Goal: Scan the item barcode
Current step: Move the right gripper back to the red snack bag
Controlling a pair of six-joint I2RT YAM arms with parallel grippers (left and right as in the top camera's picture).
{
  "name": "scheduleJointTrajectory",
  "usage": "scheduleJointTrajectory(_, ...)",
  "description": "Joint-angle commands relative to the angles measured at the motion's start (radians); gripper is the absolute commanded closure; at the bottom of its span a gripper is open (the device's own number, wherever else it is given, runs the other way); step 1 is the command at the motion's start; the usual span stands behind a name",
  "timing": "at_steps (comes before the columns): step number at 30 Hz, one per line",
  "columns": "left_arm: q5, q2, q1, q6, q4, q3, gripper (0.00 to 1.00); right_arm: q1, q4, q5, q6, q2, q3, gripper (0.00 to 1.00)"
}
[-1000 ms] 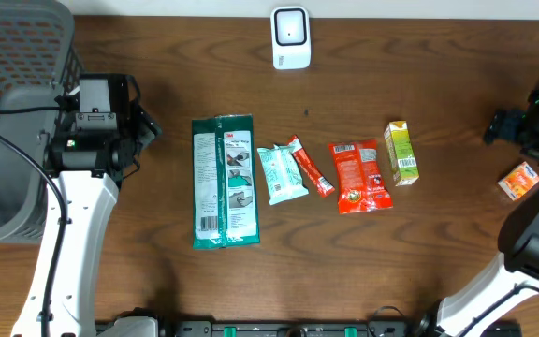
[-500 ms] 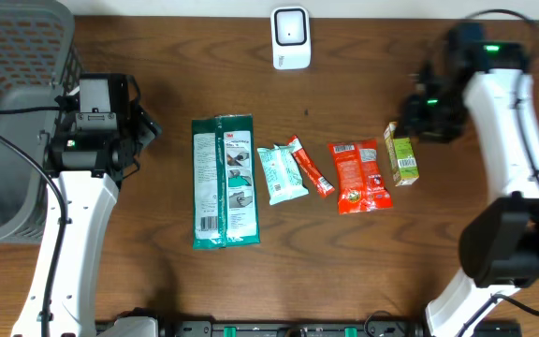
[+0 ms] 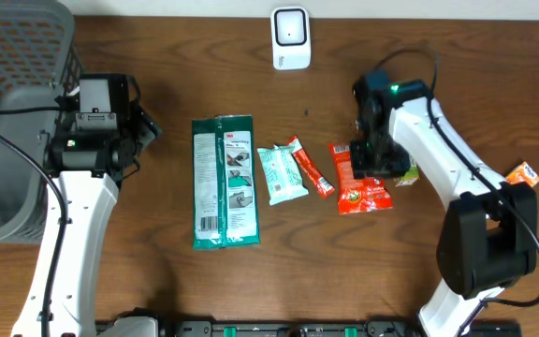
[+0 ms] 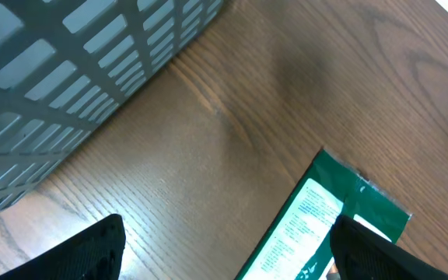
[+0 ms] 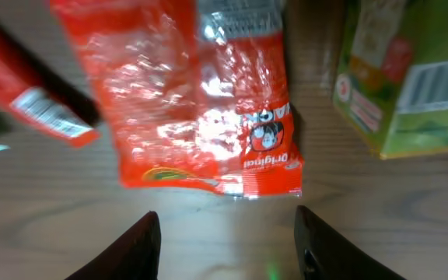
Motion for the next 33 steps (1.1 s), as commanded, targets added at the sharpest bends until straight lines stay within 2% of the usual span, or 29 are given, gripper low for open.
scheduleJointTrajectory(1,-0.012,-0.013,0.003,-0.013,-0.002,0.021,0.15,-0.011,0.092,0.061,0.024,-0.016,-0.087,0.49)
scheduleJointTrajectory(8,-0.012,-0.013,0.003,-0.013,-0.002,0.021,0.15,-0.032,0.323,0.071,0.015,-0.016,-0.222,0.53)
scheduleJointTrajectory(14,-0.012,-0.013,0.003,-0.013,-0.002,0.021,0.15,-0.023,0.503,0.066,-0.095,-0.016,-0.270,0.69)
scheduleJointTrajectory(17,-0.012,-0.013,0.003,-0.013,-0.002,0.021,0.15,-0.022,0.596,0.020,-0.200,-0.016,-0.270,0.71)
scheduleJointTrajectory(20,-0.012,-0.013,0.003,-0.013,-0.002,0.021,0.15,-0.022,0.692,-0.097,-0.298,-0.016,-0.270,0.66)
scheduleJointTrajectory(24,-0.012,-0.013,0.003,-0.013,-0.002,0.021,0.15,-0.023,0.749,-0.117,-0.311,-0.017,-0.265,0.67)
scheduleJointTrajectory(27,-0.012,-0.013,0.003,-0.013,-0.002,0.021,0.15,-0.037,0.693,-0.118,-0.307,-0.046,-0.201,0.65)
scheduleJointTrajectory(29,-0.012,-0.013,0.003,-0.013,-0.002,0.021,0.15,-0.058,0.597,-0.117,-0.262,-0.105,-0.124,0.57)
scheduleJointTrajectory(32,-0.012,-0.013,0.003,-0.013,-0.002,0.021,0.15,-0.104,0.505,-0.117,-0.174,-0.184,-0.095,0.36)
scheduleJointTrajectory(33,-0.012,-0.013,0.003,-0.013,-0.002,0.021,0.15,-0.116,0.484,-0.117,-0.155,-0.192,-0.095,0.35)
